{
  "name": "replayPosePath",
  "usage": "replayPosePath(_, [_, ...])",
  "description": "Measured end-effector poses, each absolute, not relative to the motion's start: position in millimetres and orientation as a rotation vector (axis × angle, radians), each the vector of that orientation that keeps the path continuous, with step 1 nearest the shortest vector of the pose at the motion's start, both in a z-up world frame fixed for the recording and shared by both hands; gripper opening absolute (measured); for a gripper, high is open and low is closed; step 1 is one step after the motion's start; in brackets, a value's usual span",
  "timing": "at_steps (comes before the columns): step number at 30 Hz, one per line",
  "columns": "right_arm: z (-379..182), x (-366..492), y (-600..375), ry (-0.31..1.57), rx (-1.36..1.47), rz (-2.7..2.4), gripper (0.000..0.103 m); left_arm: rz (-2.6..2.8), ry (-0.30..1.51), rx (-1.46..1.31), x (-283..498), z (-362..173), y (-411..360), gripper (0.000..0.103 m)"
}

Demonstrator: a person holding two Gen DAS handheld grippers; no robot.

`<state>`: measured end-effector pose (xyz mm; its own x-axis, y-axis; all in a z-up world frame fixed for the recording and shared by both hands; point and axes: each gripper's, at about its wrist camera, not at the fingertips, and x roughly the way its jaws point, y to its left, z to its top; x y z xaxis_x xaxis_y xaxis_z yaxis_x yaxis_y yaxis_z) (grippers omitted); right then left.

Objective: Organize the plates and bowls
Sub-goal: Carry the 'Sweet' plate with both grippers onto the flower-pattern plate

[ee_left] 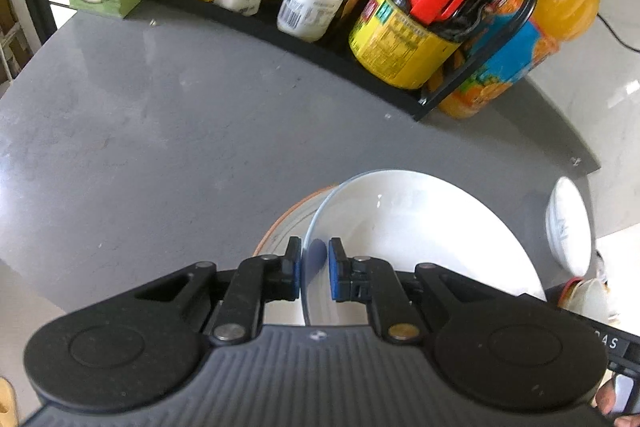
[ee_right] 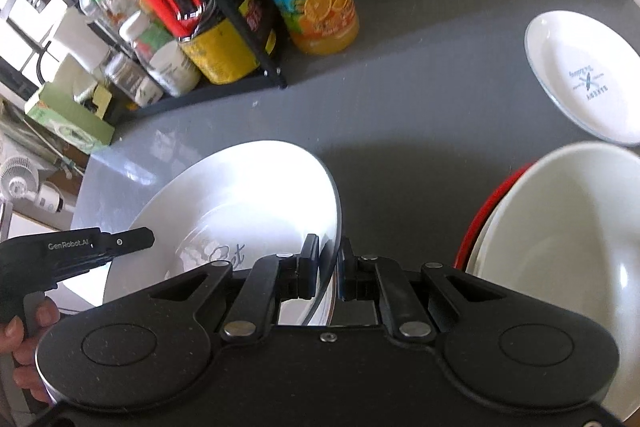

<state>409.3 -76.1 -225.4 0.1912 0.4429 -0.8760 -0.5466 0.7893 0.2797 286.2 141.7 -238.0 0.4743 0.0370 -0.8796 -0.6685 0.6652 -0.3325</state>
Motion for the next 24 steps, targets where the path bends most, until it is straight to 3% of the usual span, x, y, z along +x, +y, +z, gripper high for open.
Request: replayPosePath(24, [-236.0, 392.0, -83.9, 1.175, -0.123, 0.684, 0.008, 0.490, 1.061, -0.729, 280.8, -264.5, 131.2, 0.017])
